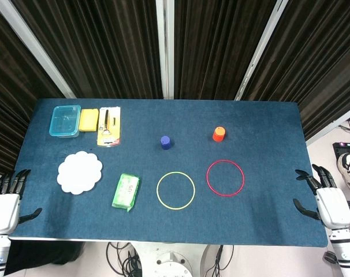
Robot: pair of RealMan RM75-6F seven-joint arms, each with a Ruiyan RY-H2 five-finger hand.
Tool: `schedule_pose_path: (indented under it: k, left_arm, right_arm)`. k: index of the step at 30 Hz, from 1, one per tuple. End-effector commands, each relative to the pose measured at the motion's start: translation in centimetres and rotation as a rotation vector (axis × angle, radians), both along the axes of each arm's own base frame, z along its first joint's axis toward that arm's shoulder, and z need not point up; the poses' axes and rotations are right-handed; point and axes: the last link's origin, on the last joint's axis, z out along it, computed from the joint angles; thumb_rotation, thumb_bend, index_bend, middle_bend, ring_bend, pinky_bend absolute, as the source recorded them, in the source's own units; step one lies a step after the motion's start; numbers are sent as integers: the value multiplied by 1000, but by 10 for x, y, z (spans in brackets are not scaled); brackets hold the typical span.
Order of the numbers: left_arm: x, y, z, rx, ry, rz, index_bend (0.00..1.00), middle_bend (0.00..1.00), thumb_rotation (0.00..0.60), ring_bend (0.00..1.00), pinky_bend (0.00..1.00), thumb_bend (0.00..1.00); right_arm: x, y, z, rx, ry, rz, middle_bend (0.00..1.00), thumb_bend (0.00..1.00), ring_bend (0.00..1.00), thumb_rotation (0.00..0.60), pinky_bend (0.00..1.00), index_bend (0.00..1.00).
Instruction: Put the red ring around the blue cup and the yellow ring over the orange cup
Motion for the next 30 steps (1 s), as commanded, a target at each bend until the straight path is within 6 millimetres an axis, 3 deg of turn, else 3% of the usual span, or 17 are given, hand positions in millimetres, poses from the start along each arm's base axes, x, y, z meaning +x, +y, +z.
schedule_pose_path:
  k: [1, 9, 12, 17, 22, 25, 30]
  left_arm:
    - [0, 2, 0, 0, 3, 3, 56, 60, 600, 0, 0, 97]
    - [1, 2, 1, -3, 8, -3, 57, 60, 600, 0, 0, 96]
    - [2, 1, 0, -2, 5, -4, 57, 60, 600, 0, 0, 96]
    - [4, -2, -1, -3, 5, -11, 57, 60, 600, 0, 0, 96]
    - [4, -4, 0, -4, 8, -8, 57, 60, 600, 0, 0, 96]
    - [4, -5, 1, -2, 9, -4, 57, 60, 600, 0, 0, 96]
    - [2, -5, 0, -8, 8, 5, 57, 60, 600, 0, 0, 96]
  right_arm:
    - [1, -2, -2, 8, -2, -9, 298, 223, 1, 600, 0, 181]
    - [10, -7, -7, 42, 15, 33, 297, 223, 1, 600, 0, 181]
    - [21, -16, -18, 112, 50, 89, 289, 223, 1, 600, 0, 181]
    - [42, -40, -54, 260, 175, 201, 236, 222, 0, 600, 0, 222]
    - [54, -64, -92, 297, 297, 311, 194, 222, 0, 600, 0, 360]
    - [55, -72, -112, 297, 309, 344, 193, 223, 0, 600, 0, 430]
    - [48, -77, -134, 307, 299, 356, 204, 223, 0, 600, 0, 465]
